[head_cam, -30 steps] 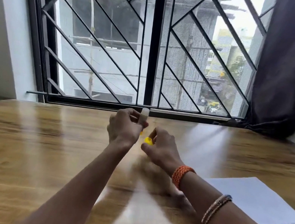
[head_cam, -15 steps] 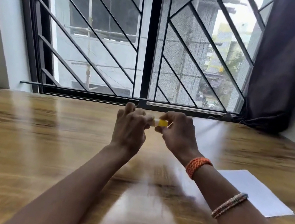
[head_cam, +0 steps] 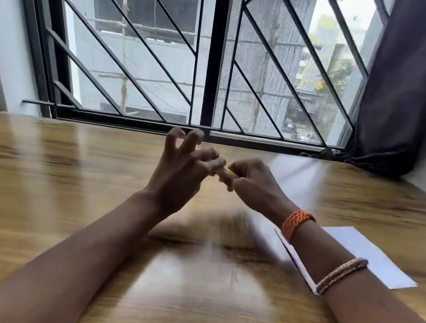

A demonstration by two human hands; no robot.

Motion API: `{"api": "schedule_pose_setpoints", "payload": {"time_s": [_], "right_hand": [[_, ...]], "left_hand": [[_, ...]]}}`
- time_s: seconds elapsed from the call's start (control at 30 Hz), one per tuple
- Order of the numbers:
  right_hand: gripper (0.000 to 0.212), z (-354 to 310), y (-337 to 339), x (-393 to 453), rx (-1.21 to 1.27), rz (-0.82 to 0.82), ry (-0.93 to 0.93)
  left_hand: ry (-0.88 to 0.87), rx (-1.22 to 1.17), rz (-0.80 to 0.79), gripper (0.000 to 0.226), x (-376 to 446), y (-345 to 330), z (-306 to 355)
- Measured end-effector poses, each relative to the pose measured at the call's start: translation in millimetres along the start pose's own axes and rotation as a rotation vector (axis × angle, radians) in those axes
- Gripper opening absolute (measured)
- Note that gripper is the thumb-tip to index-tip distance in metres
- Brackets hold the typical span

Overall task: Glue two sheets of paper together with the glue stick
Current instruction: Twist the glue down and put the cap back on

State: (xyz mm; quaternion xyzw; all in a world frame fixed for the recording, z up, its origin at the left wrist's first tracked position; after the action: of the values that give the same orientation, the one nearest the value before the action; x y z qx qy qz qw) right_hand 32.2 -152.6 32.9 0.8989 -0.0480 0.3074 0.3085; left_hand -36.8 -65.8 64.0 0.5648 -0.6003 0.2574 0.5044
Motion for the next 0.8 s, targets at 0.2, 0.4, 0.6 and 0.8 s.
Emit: {"api": "schedule_pose_setpoints", "payload": {"time_s": [0.2,0.4,0.6,0.8], "right_hand": [[0.027,13,-16,-15,0.403,-0.265,-0.316],[0.037,12,-7,-18,0.020,-0.249,-0.211],[0.031,41,79,-4,-0.328,0.173,-0.255],[0.017,116,153,-55,-0.681,0.019,-0.515]], "left_hand": [[-0.072,-0.021,0.145,0.034,1,13,4],[0.152,-0.127,0.004,0.020,-6,-3,2],[0.595,-0.466,-0.226,0.015,-22,-40,19],[0.662,-0.683,-0.256,0.015,-25,-50,27]]}}
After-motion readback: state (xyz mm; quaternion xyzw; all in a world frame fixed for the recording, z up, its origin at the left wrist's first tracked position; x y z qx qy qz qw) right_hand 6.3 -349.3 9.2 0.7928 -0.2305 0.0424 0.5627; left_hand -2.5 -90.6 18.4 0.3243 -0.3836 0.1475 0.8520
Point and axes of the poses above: each hand's wrist, its own x-axis towards the middle knuckle, its own y-axis out of the back of the hand, z = x × y, the point moved 10 cm from there along x, towards the middle knuckle, and after that the axes turned 13 degrees about z, right-handed, at the moved point
